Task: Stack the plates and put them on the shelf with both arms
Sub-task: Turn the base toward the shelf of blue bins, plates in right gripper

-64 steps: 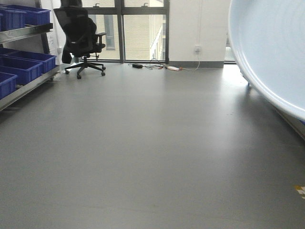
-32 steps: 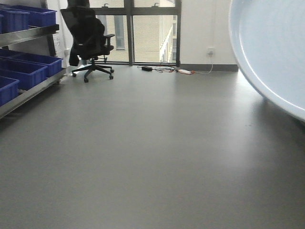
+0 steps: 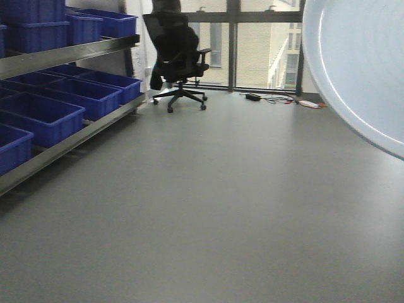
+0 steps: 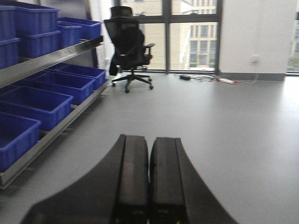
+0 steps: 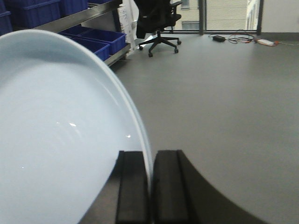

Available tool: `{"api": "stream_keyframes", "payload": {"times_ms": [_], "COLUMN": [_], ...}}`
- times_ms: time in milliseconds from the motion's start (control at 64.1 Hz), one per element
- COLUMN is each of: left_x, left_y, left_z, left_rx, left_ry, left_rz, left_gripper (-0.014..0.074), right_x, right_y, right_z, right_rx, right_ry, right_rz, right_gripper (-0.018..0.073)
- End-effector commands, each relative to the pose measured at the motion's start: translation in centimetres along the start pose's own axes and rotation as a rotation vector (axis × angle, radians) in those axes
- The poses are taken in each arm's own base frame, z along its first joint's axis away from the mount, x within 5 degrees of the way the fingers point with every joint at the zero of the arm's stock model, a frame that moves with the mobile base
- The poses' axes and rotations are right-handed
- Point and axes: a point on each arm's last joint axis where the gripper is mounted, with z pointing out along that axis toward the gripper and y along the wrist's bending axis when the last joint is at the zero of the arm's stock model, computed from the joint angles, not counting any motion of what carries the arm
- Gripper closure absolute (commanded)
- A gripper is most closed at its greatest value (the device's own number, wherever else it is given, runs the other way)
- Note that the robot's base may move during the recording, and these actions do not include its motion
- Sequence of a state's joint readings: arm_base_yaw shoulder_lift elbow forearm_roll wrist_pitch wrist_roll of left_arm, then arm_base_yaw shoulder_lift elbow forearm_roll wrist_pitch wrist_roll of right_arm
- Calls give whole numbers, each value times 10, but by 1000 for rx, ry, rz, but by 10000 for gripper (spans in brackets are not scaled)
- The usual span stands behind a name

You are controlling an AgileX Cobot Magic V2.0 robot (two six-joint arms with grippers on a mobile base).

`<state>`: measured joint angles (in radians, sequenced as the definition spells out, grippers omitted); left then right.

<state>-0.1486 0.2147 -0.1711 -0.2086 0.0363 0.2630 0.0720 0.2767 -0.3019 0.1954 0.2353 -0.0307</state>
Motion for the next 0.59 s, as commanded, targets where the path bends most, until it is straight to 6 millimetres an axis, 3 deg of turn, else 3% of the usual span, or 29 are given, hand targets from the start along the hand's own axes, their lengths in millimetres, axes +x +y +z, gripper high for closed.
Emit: {"api": "stream_keyframes", "payload": {"times_ms": [0,577], "left_x": [-17,-17], "left_y": [2,2], "left_z": [0,0], "left_rx": [-21,-21], "left_ry": [-98,-98], "left_rz": [-3,-3], "left_gripper": [516,516], "right_x": [-19,-19], "right_y": [1,1], "right_z": [-3,-3], "right_rx": [-1,-1], "right_ry": [-124,-123], "right_rz": [3,3], "right_gripper": [519,519]}}
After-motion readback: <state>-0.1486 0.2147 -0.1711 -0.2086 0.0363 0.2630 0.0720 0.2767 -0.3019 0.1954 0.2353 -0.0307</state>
